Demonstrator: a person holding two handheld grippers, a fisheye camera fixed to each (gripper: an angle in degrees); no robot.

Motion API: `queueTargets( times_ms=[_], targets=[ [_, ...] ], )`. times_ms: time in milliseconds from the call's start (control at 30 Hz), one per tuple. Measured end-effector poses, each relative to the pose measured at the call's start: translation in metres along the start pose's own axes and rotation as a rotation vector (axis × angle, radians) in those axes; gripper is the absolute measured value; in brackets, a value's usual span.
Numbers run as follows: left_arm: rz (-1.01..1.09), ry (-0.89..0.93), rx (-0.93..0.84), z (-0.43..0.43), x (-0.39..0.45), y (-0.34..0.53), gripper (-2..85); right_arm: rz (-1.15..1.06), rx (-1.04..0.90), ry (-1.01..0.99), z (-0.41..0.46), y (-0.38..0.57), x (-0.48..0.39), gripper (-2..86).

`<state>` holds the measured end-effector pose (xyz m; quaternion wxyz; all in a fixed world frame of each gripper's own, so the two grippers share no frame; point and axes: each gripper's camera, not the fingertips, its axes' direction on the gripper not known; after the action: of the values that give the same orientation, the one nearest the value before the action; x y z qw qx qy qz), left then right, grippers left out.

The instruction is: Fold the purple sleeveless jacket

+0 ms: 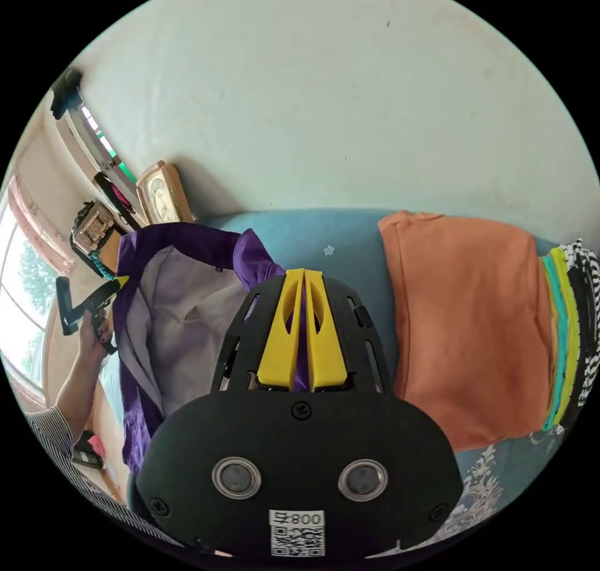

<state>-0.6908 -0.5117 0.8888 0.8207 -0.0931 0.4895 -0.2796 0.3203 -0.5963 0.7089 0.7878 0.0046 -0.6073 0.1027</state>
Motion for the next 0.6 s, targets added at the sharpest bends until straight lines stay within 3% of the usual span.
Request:
queueTargets(
  times_ms=[67, 100, 133, 200, 267, 367, 467, 600],
  targets=[
    [0.085, -0.074, -0.090, 0.037, 0.018, -0.005, 3.1, -0.077, -0.020, 0.120, 0.027, -0.010, -0.027, 0.1],
    [0.134, -0.155, -0.216, 0.071, 0.026, -0.004, 3.5, -0.108, -0.053, 0.151, 0.041, -0.012, -0.035, 0.1],
    [0.148, -0.224, -0.327, 0.099, 0.029, 0.000, 4.0, -0.152, -0.125, 0.228, 0.073, -0.011, -0.048, 0.1],
    [0.100, -0.280, -0.384, 0.115, 0.026, 0.004, 4.8, -0.165, -0.256, 0.319, 0.120, -0.007, -0.056, 0.1],
    [0.097, -0.182, -0.336, 0.107, 0.024, 0.008, 6.2, -0.145, -0.270, 0.357, 0.142, 0.002, -0.059, 0.5],
    [0.102, 0.047, -0.225, 0.085, 0.013, 0.015, 8.8, -0.145, -0.160, 0.220, 0.131, 0.015, -0.058, 2.2],
    [0.078, 0.050, -0.191, 0.079, 0.003, 0.021, 10.1, -0.191, -0.117, 0.026, 0.126, 0.036, -0.063, 6.0],
    [0.003, 0.070, -0.296, 0.111, -0.012, 0.025, 10.9, -0.353, -0.179, 0.089, 0.162, 0.070, -0.091, 7.8]
  ],
)
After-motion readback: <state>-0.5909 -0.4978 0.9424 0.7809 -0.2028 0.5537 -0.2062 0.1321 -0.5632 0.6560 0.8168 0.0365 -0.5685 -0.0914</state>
